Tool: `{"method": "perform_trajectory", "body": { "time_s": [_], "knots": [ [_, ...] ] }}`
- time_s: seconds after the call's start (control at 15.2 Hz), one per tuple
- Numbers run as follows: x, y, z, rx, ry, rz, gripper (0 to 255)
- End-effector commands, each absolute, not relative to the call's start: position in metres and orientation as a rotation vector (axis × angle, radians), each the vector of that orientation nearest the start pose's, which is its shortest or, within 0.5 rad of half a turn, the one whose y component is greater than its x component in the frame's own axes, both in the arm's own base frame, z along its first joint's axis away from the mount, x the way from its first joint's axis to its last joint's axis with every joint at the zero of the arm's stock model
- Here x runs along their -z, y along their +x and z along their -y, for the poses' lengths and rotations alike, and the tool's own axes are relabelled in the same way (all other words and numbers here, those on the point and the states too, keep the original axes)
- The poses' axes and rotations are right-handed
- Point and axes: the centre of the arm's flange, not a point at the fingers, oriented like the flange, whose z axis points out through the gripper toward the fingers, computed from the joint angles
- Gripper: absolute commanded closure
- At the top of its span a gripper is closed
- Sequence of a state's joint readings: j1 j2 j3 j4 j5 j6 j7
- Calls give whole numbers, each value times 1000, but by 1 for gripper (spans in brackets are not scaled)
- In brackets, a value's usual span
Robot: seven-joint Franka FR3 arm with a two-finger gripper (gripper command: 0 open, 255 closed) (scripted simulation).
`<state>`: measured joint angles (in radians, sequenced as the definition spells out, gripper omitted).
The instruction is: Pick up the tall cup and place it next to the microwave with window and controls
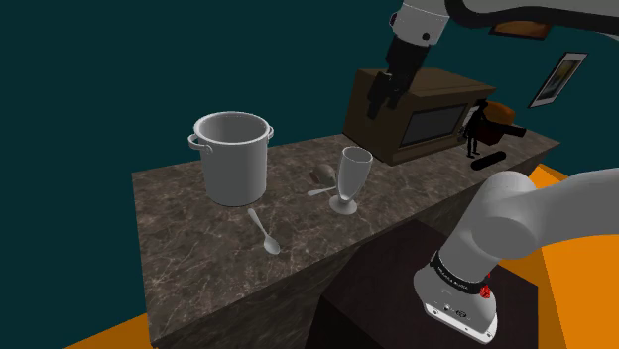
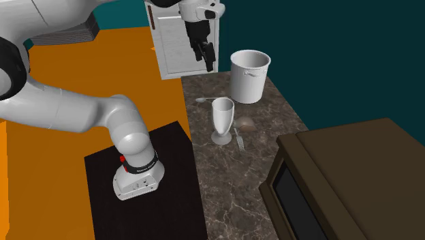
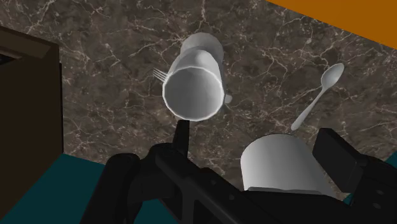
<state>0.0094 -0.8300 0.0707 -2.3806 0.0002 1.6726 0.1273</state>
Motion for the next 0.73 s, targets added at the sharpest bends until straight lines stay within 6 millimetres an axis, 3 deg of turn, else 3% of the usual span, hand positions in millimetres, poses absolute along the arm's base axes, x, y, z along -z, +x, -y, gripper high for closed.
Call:
{"method": "perform_trajectory", "body": {
  "time_s": [0.0,0.66],
  "knots": [
    [-601,304,-31,199,-3174,-106,0],
    [-495,346,44,94,-3144,-117,0]
  ]
}}
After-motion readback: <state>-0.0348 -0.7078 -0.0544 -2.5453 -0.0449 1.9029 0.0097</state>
